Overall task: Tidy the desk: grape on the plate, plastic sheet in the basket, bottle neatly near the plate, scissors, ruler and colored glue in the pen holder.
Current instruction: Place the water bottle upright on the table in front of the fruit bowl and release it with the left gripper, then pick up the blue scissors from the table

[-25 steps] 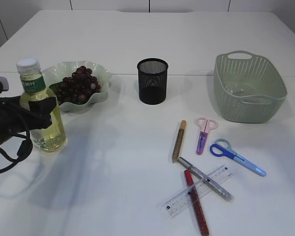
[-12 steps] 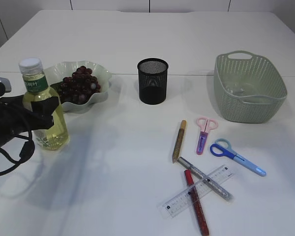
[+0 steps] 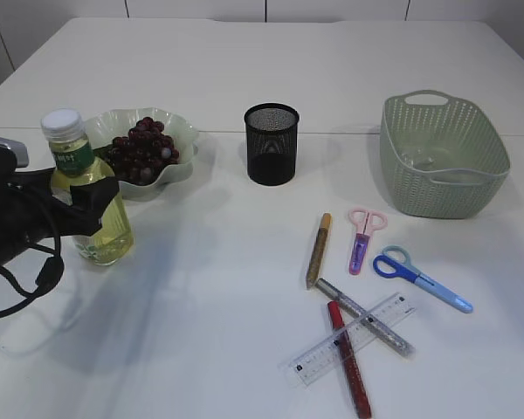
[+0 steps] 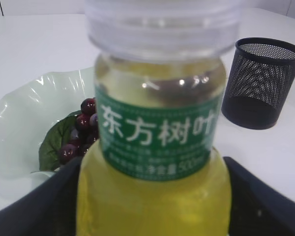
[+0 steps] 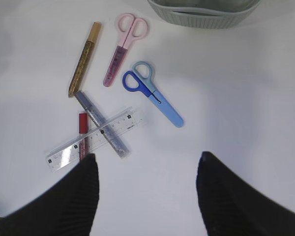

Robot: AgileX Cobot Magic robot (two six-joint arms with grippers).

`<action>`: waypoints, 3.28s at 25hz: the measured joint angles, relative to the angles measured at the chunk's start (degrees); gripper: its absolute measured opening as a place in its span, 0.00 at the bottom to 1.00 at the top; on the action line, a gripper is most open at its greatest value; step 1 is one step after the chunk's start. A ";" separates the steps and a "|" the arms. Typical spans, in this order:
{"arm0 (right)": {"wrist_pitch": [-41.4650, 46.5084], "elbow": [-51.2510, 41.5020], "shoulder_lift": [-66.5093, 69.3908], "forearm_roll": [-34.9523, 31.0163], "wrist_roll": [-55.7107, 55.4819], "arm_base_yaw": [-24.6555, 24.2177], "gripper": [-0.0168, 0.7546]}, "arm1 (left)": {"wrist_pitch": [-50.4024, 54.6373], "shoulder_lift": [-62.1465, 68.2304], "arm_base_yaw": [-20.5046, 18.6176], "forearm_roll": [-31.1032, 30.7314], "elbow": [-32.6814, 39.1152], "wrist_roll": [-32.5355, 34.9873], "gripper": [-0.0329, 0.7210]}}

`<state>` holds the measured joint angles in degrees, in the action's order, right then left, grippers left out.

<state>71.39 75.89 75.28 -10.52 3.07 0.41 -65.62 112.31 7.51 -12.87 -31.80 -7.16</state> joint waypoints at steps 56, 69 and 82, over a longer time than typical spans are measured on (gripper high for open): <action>0.00 0.00 0.00 1.15 1.35 0.00 0.66 | 79.90 -57.58 0.00 -1.11 -0.67 -17.52 0.67; 0.00 0.00 0.00 -0.41 3.39 0.23 0.66 | 120.45 -59.77 0.00 22.21 -10.36 -0.49 0.55; 0.00 0.00 8.60 -0.51 16.68 8.24 0.66 | 135.99 -61.38 0.00 22.77 -12.05 1.08 0.55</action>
<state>71.39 75.89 83.89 -11.03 19.75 8.65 70.37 50.93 7.51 9.90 -43.86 -6.08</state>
